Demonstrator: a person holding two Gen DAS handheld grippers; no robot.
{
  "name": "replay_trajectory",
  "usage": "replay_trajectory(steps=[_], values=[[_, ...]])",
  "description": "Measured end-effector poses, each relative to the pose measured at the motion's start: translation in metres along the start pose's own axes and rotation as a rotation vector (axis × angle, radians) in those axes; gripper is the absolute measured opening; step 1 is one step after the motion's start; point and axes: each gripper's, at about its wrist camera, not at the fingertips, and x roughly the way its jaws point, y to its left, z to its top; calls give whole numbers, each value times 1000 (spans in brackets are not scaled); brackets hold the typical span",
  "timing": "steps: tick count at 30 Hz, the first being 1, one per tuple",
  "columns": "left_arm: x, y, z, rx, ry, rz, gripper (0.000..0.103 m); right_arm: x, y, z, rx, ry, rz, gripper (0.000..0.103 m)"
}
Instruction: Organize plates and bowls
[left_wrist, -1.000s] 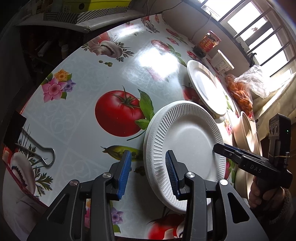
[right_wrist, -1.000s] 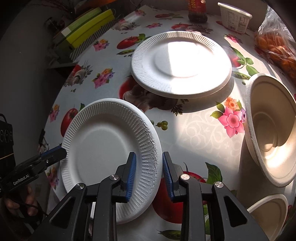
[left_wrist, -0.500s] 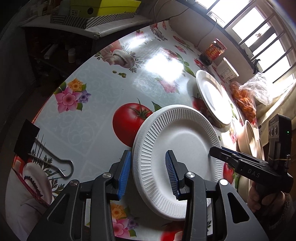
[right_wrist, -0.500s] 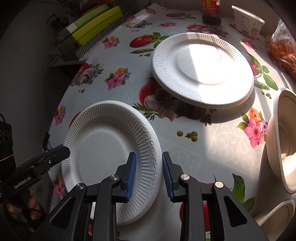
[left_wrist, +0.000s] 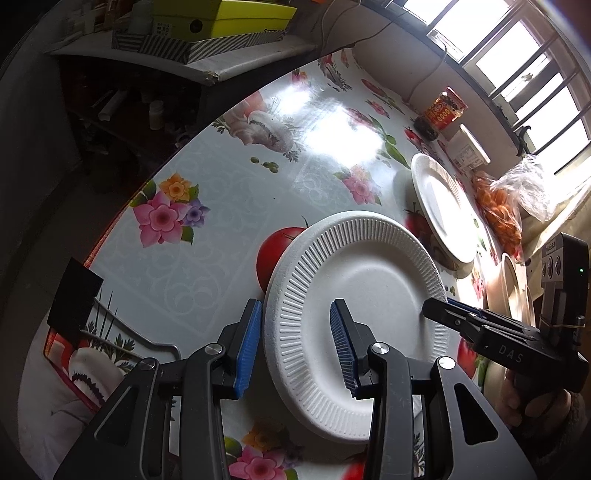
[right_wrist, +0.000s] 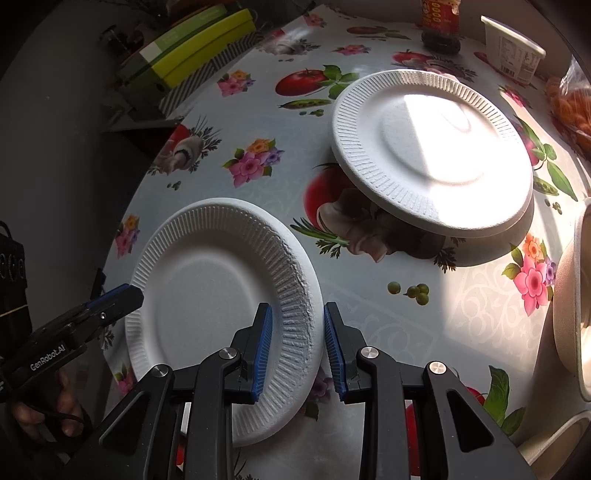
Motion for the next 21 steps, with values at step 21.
replay_trajectory(steps=[21], values=[[-33,-36,38,91,-93,0,40,-72,-44,10,71,-140,30,38]])
